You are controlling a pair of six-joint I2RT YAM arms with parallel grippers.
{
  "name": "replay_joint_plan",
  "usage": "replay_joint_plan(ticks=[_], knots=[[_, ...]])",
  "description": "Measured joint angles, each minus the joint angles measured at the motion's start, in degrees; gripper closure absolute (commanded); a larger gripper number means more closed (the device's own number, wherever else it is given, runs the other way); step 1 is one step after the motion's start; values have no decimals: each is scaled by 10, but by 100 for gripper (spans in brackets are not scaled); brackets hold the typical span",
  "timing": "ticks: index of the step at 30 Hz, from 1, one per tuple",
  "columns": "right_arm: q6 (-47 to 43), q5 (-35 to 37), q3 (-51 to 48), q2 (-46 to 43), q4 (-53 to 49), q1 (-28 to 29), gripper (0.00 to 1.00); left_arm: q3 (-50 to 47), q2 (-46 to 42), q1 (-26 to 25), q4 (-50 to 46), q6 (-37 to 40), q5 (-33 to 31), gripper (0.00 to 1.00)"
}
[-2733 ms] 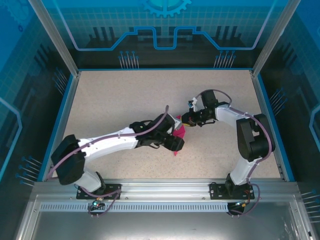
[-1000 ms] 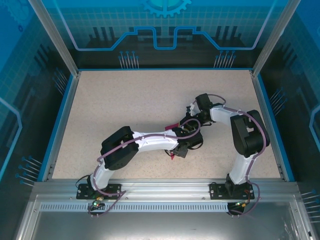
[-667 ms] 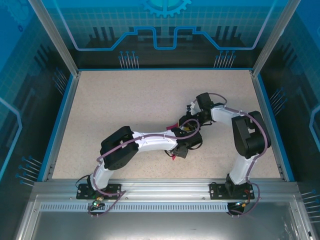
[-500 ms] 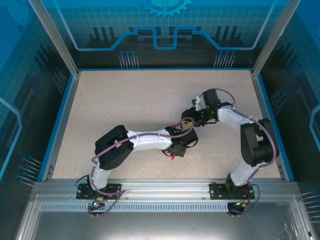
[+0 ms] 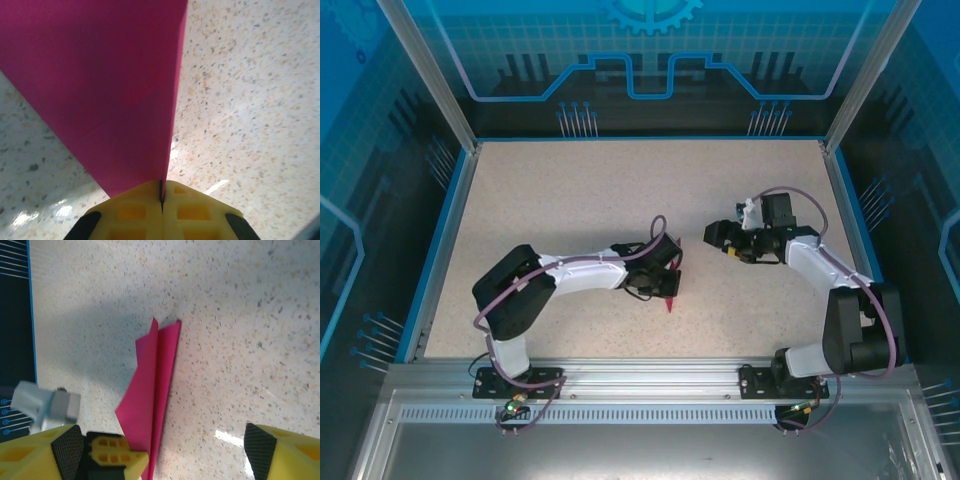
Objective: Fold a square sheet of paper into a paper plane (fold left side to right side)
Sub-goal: Fold the wing for the fifth time at the center of the table.
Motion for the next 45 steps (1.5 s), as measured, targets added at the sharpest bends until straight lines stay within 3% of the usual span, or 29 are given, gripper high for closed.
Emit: replay_joint_plan(ticks=[7, 17, 29, 45], knots=[[-9, -16, -55, -7, 26, 1, 18, -73, 0, 48, 125, -27, 97, 95], [12, -30, -111, -5, 107, 41, 32, -145, 0, 74, 285, -68, 176, 96], [53, -9, -119, 40, 196, 115, 40, -209, 7, 88, 414, -115, 201, 98], [95, 21, -89, 118, 264, 162, 47, -234, 19, 96, 471, -139, 205, 100]])
